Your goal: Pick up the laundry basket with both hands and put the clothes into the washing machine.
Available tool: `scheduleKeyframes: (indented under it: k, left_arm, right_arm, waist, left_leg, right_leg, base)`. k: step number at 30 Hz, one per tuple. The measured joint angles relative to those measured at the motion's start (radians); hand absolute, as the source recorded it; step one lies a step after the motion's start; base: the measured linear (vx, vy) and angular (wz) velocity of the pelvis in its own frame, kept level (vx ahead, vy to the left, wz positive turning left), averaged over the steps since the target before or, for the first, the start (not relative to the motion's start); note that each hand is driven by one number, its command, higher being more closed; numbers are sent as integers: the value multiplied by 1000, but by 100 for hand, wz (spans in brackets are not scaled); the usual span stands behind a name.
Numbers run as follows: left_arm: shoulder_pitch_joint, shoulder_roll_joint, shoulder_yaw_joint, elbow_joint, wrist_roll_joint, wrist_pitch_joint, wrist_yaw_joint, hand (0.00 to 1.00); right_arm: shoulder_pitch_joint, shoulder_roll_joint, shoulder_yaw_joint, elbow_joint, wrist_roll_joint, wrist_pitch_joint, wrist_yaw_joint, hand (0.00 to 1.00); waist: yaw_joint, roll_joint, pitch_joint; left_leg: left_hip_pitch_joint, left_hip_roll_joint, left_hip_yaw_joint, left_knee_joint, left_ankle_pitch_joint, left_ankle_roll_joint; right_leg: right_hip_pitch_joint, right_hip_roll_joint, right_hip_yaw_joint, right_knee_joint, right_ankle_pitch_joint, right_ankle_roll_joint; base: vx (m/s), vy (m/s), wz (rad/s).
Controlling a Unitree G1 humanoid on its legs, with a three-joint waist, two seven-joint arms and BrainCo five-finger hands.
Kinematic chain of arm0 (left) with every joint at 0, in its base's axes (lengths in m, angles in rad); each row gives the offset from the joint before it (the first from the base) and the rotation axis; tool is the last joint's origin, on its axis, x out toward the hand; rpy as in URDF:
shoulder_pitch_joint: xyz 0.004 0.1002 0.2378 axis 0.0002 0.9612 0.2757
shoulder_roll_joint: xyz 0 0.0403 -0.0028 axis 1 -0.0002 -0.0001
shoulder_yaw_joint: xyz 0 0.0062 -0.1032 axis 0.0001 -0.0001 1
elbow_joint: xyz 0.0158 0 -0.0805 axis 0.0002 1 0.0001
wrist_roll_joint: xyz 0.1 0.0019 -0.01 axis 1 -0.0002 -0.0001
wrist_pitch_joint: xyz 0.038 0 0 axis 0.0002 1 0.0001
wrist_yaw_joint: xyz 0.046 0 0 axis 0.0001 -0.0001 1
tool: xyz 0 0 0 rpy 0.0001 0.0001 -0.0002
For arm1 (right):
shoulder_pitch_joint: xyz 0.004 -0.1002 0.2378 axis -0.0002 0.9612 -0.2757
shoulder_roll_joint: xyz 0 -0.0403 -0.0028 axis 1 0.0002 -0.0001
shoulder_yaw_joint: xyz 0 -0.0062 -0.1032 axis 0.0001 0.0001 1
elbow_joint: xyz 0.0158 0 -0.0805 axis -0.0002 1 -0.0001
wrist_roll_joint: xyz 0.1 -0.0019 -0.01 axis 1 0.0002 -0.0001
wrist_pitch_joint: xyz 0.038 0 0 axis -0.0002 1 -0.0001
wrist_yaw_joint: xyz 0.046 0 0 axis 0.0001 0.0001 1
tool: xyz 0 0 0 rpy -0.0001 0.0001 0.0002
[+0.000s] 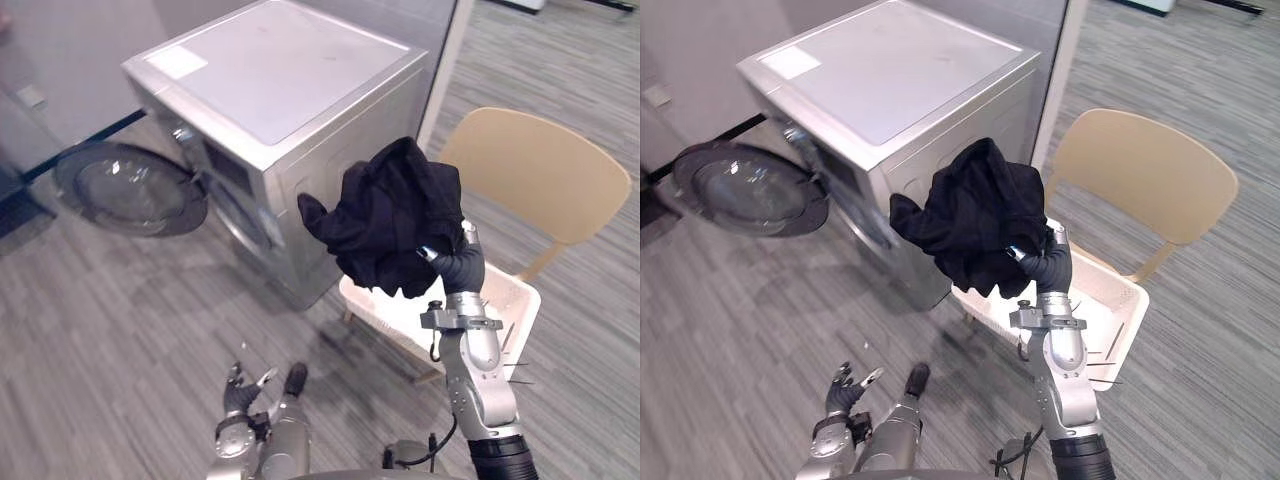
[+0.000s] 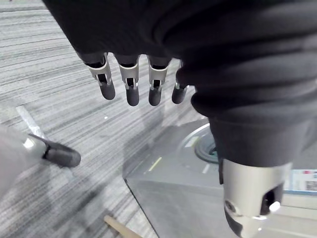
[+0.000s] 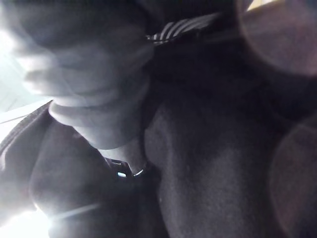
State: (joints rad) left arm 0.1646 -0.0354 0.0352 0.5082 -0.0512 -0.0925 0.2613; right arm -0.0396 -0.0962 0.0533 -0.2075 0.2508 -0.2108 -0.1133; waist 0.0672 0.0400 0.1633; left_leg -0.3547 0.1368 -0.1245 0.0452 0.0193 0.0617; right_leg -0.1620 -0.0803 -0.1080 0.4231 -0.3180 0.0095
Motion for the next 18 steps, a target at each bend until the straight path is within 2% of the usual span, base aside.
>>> scheduleKeyframes:
  k: [1,2,3,4,5,7,8,9,10,11,14,15,18]
  left_arm:
    - [4,1,-2,-26,1,0,-1,0]
    - [21,7,-3,-100,2,-3,-1,0]
    - [39,17,-1,-194,1,-13,-2,0]
    - [43,23,-1,-230,2,-20,-2,0]
    - [33,34,2,-304,1,-40,-6,0]
    - [16,51,3,-402,0,-65,-24,0]
    - [12,57,-3,-459,-13,-81,-37,0]
    - [11,60,-12,-487,-19,-93,-45,0]
    - [0,70,-37,-520,-21,-108,-52,0]
    - [-11,81,-71,-557,-22,-118,-68,0]
    - [-38,93,-142,-593,-32,-134,-100,0]
    - [-43,100,-181,-594,-44,-138,-118,0]
    - [-64,101,-263,-594,-63,-137,-160,0]
  right_arm:
    - [-4,-1,-6,4,-5,0,2,100]
    - [-6,-4,-25,0,-8,0,2,100]
    - [-6,-11,-35,-3,-8,0,6,100]
    - [-6,-15,-37,-3,-8,0,7,100]
    - [-11,-23,-40,-3,-8,1,9,100]
    - [-25,-28,-34,-1,-9,3,26,100]
    - [-40,-36,-28,-1,-9,3,48,100]
    - [-48,-43,-26,-1,-9,2,63,100]
    - [-57,-49,-23,0,-9,1,81,100]
    - [-64,-51,-7,1,-9,1,103,100]
    - [-79,-50,56,42,-9,5,159,100]
    - [-82,-50,95,69,-9,20,183,100]
    - [-88,-44,190,129,-5,42,231,100]
  waist:
    - [1,-6,0]
    - [-1,-12,-4]
    - [-3,-3,-8]
    - [-3,5,-13]
    - [-9,13,-16]
    - [-16,16,-17]
    - [-27,23,-22]
    - [-32,31,-29]
    - [-35,31,-45]
    - [-35,29,-62]
    - [-29,29,-67]
    - [-27,28,-76]
    - [-24,20,-88]
  left_leg:
    - [1,-12,37,37,15,-22]
    - [10,-31,104,140,28,-42]
    - [45,-33,158,234,28,-41]
    - [64,-30,172,263,5,-54]
    - [93,-23,198,290,-46,-77]
    - [113,-15,212,273,-60,-85]
    - [136,-18,212,214,-52,-96]
    - [165,-19,208,152,-45,-113]
    - [190,-30,201,63,-22,-160]
    - [197,-41,187,-3,19,-149]
    - [236,-60,159,-95,79,-138]
    - [254,-67,152,-126,104,-131]
    - [262,-78,150,-140,121,-121]
  right_leg:
    - [0,-10,-13,-16,18,-2]
    - [-1,-29,-37,-51,55,-4]
    - [-7,-33,-63,-86,91,-10]
    - [-13,-32,-75,-93,101,-11]
    - [-24,-35,-106,-103,117,-15]
    - [-21,-37,-147,-124,141,-13]
    - [-8,-37,-174,-135,150,-5]
    - [2,-34,-187,-145,152,-2]
    - [5,-38,-203,-166,161,4]
    - [7,-44,-222,-198,184,17]
    - [48,-43,-248,-254,229,27]
    - [60,-44,-255,-265,237,34]
    - [71,-52,-260,-272,250,48]
  base:
    - [-250,-160,108]
    - [-199,-156,71]
    - [-195,-123,67]
    - [-244,-89,68]
    - [-181,-11,61]
    - [-209,43,68]
    - [-184,74,60]
    - [-159,104,63]
    - [-134,115,56]
    - [-127,123,52]
    - [-90,110,37]
    - [-57,80,25]
    - [-23,68,13]
